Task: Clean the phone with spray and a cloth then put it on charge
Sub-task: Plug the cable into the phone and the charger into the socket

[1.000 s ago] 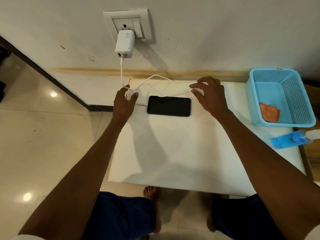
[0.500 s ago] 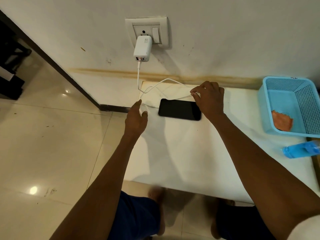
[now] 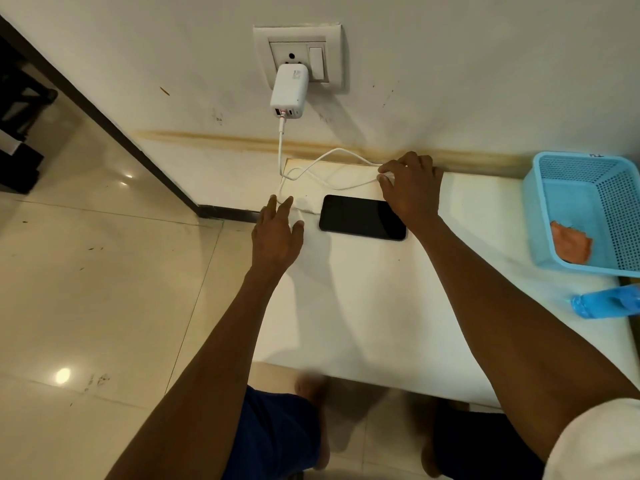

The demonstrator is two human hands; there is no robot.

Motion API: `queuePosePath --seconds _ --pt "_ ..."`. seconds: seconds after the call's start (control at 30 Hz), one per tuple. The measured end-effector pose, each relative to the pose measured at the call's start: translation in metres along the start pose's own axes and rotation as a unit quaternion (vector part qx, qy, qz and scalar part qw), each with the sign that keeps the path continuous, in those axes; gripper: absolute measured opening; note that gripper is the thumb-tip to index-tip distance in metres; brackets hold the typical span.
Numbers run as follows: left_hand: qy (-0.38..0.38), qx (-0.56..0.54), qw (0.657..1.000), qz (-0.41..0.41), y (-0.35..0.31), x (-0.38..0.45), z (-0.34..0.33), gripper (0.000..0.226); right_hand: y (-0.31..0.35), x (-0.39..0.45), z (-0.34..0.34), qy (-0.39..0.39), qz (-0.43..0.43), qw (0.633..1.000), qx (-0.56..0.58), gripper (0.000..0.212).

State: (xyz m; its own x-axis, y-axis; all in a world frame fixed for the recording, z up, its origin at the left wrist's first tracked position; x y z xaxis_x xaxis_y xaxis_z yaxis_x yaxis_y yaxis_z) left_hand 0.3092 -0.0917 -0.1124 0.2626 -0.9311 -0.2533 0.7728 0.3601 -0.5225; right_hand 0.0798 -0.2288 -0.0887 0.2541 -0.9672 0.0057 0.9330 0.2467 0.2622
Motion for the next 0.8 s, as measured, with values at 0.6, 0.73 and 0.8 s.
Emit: queuePosePath --seconds 0.6,0.73,0.8 --pt "-0.207 -0.423 0.881 -0.039 -0.05 -0.025 0.076 0.032 0.068 0.01 0.07 -0.037 0.112 0.974 0.191 0.026" --pt "-0.092 -0.448 0.888 0.038 -0.063 -0.004 0.101 0.036 0.092 0.018 0.086 -0.051 0.129 0.98 0.139 0.027" --pt "-0.018 -0.459 0.886 0.062 -0.067 0.003 0.113 0.038 0.1 0.018 0.087 -0.04 0.137 0.984 0.111 0.028"
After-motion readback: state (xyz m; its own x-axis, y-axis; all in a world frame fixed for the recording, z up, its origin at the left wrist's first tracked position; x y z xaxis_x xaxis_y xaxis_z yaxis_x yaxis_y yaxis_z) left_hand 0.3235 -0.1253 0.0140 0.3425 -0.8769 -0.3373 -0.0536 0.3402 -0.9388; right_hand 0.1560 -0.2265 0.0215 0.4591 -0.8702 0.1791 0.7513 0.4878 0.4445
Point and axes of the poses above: each hand's wrist, its own x-axis towards the middle knuckle, its own z-axis out of the back of the hand, y = z × x, the point moved 4 cm from there along x, towards the middle knuckle, and after that the axes turned 10 degrees about y, right-handed, at the moved point
